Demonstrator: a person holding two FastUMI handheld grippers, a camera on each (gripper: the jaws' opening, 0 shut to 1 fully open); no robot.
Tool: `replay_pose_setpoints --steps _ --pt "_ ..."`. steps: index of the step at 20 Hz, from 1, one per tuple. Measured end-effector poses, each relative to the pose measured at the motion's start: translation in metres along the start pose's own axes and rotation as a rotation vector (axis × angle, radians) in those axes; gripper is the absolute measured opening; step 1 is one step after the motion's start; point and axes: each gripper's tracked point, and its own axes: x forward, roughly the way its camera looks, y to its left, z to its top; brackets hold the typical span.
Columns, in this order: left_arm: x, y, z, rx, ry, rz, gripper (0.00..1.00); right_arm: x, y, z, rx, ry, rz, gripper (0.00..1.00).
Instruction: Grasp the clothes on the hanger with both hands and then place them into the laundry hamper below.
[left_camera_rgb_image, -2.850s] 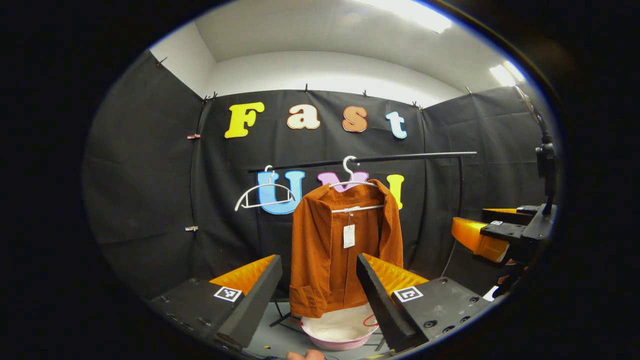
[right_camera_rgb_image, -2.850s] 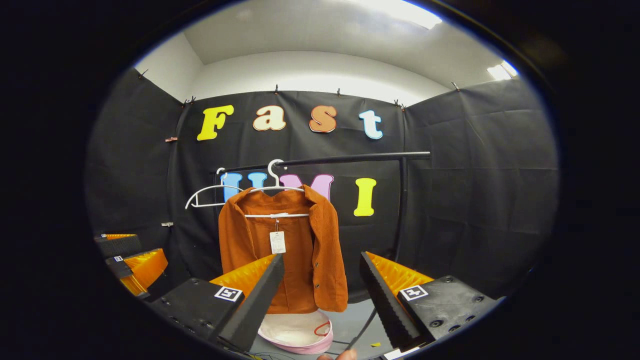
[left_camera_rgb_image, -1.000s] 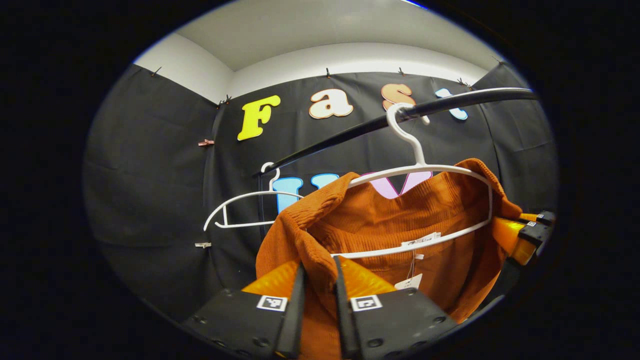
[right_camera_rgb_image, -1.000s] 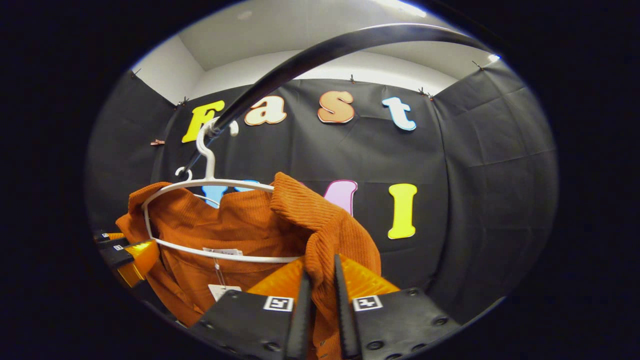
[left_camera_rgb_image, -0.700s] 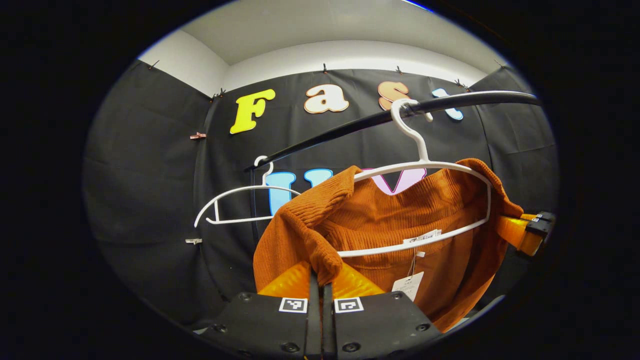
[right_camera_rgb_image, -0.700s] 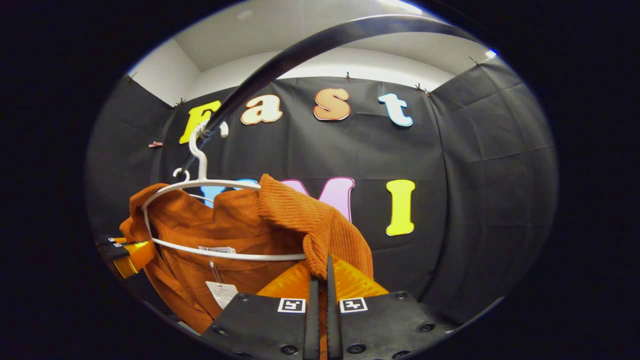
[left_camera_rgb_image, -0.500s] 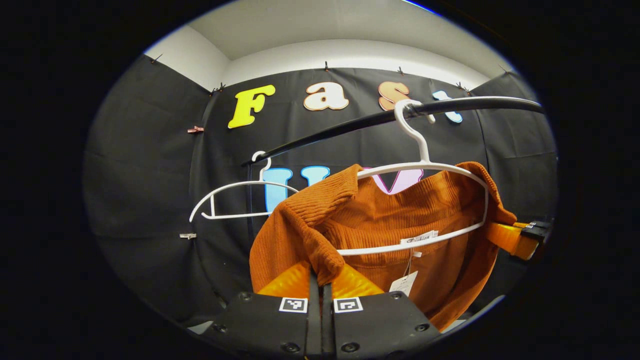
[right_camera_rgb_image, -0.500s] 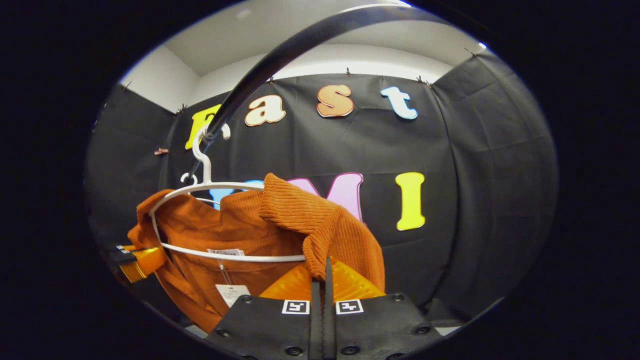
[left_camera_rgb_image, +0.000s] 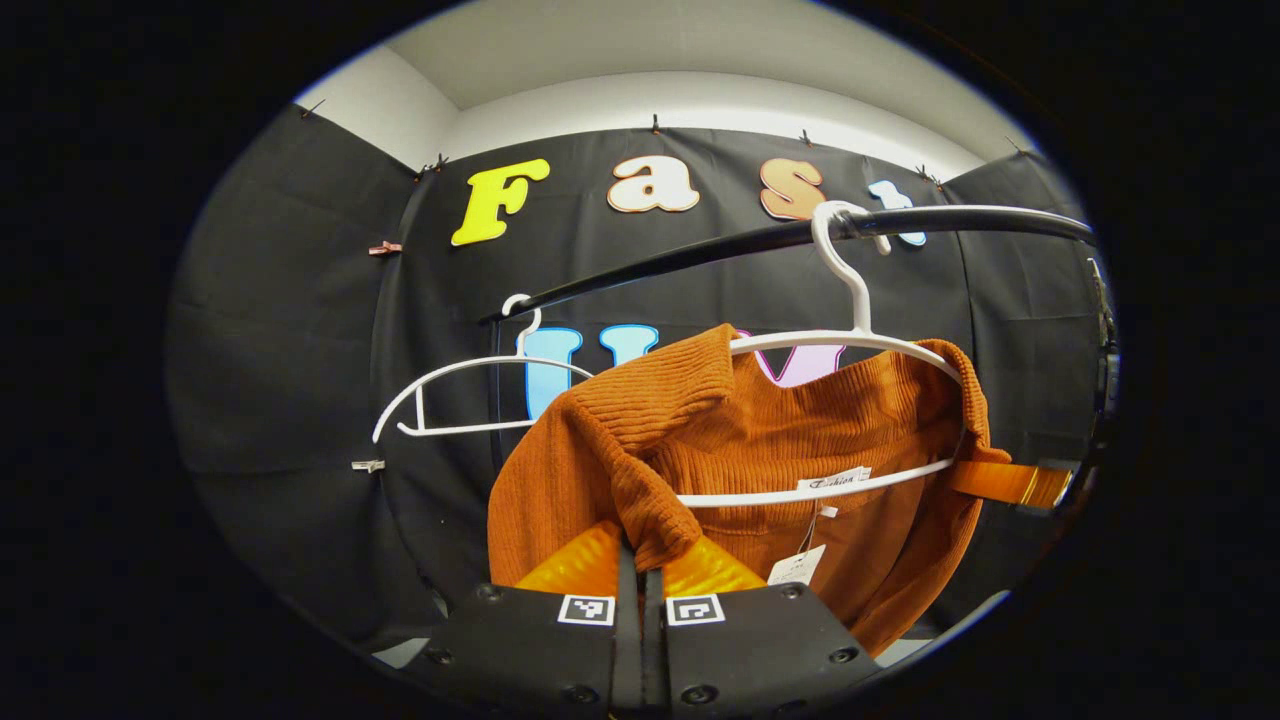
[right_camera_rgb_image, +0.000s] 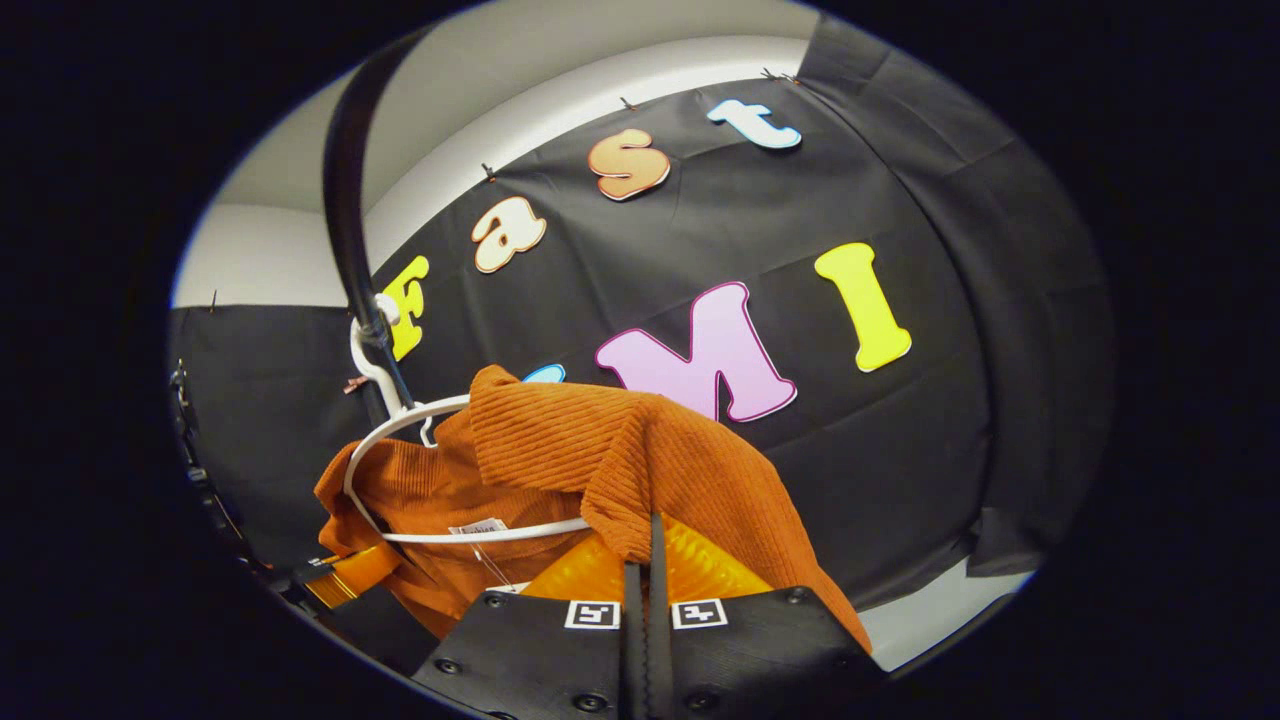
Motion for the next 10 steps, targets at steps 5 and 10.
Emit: replay_pose_setpoints --steps 5,10 --pt "0.005 -0.001 0.004 -0.038 0.044 -0.041 0.05 0.005 -0.001 0.026 0.052 -0.008 0.031 0.04" --pt "0.009 0.009 0.013 -0.06 0.055 -0.037 0.05 0.01 -0.018 0.076 0.098 -0.118 0.036 0.04"
